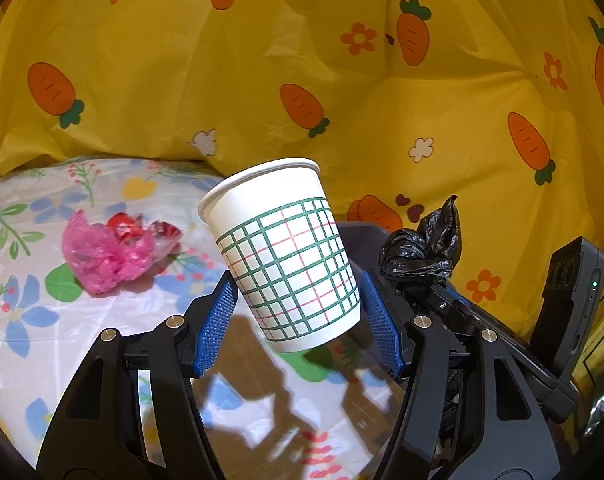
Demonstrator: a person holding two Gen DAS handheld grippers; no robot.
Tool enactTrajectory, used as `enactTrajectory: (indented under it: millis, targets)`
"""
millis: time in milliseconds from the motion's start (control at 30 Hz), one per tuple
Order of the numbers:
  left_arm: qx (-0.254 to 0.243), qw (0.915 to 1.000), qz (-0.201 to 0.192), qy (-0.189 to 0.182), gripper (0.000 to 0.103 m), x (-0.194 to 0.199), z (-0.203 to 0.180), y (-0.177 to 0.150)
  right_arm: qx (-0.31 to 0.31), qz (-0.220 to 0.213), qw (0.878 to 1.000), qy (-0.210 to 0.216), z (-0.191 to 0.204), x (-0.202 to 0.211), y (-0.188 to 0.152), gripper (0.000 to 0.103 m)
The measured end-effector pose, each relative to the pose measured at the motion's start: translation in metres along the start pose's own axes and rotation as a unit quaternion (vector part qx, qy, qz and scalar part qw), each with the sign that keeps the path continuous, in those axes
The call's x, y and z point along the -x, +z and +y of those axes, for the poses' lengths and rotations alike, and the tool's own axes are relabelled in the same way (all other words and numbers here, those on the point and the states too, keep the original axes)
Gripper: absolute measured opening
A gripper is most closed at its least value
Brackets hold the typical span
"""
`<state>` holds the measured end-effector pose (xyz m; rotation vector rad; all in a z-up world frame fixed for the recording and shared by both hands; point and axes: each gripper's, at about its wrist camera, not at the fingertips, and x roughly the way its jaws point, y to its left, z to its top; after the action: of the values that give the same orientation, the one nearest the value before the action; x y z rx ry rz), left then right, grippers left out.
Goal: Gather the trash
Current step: 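Lift and carry the black bag and green-grid cup toward the gray bin, then open both tools to drop the bag and cup into the bin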
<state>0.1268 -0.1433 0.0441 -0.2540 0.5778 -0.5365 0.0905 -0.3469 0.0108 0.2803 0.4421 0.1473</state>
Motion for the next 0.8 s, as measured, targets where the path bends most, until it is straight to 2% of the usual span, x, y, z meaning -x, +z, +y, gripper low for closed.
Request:
enactTrajectory:
  millis: [167,367,600,800]
  targets:
    - [-0.009,0.9981,0.023,-0.057,0.062,-0.037,-0.034,0.011,-0.034,-0.008,0.998,-0.058,-0.045,-0.001,0.011,0.027]
    - [-0.001,0.9925,0.053,-0.110,0.062,-0.081,-0.060,0.017,-0.062,0.009,0.994,-0.091,-0.078,-0.008,0.009,0.028]
    - [0.001,0.9882,0.080,-0.130,0.062,-0.116,-0.077,0.012,-0.071,0.021,0.991,-0.111,-0.095,-0.011,0.004,0.029]
    - [0.006,0.9864,0.097,-0.133,0.062,-0.135,-0.081,0.007,-0.074,0.024,0.990,-0.118,-0.101,-0.014,0.003,0.030]
